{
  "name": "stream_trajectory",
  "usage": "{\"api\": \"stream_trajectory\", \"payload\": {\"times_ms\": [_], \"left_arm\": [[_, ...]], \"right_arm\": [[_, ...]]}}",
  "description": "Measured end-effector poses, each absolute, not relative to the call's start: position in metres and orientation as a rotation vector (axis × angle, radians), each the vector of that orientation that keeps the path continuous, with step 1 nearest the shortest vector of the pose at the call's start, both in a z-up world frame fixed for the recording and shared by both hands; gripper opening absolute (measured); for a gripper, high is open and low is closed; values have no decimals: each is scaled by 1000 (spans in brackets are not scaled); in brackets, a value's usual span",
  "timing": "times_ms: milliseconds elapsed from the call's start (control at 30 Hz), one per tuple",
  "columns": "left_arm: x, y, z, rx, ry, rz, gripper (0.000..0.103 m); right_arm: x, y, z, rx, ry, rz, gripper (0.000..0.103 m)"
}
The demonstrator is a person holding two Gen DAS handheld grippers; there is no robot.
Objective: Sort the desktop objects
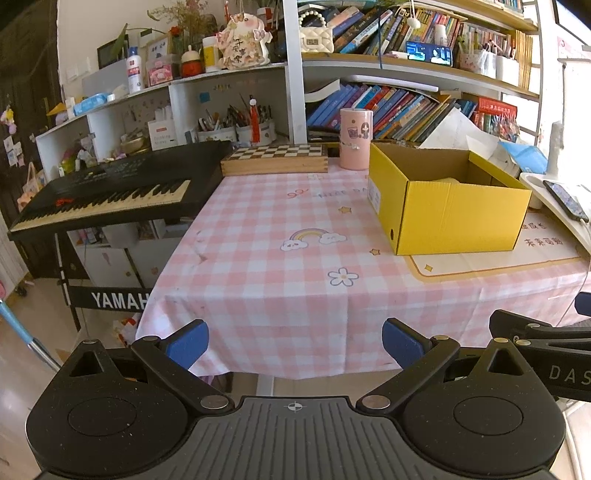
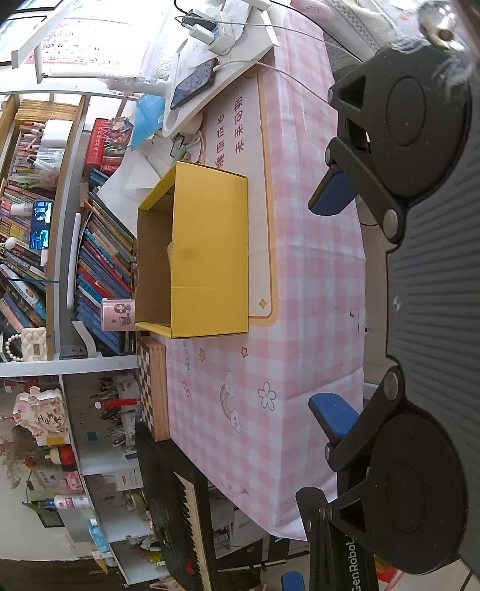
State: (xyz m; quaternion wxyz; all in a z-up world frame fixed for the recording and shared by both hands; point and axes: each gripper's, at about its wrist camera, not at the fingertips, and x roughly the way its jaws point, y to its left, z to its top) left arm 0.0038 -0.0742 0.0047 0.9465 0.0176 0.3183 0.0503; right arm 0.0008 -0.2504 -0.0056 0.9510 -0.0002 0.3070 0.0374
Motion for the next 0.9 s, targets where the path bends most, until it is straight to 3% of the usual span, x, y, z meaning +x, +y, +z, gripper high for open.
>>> {"api": "stream_trajectory", "payload": {"times_ms": [900], "left_arm": [[6,-70,0,25,665,94,101]], "right_arm": [[1,-248,-12,3,642,74,103]]}}
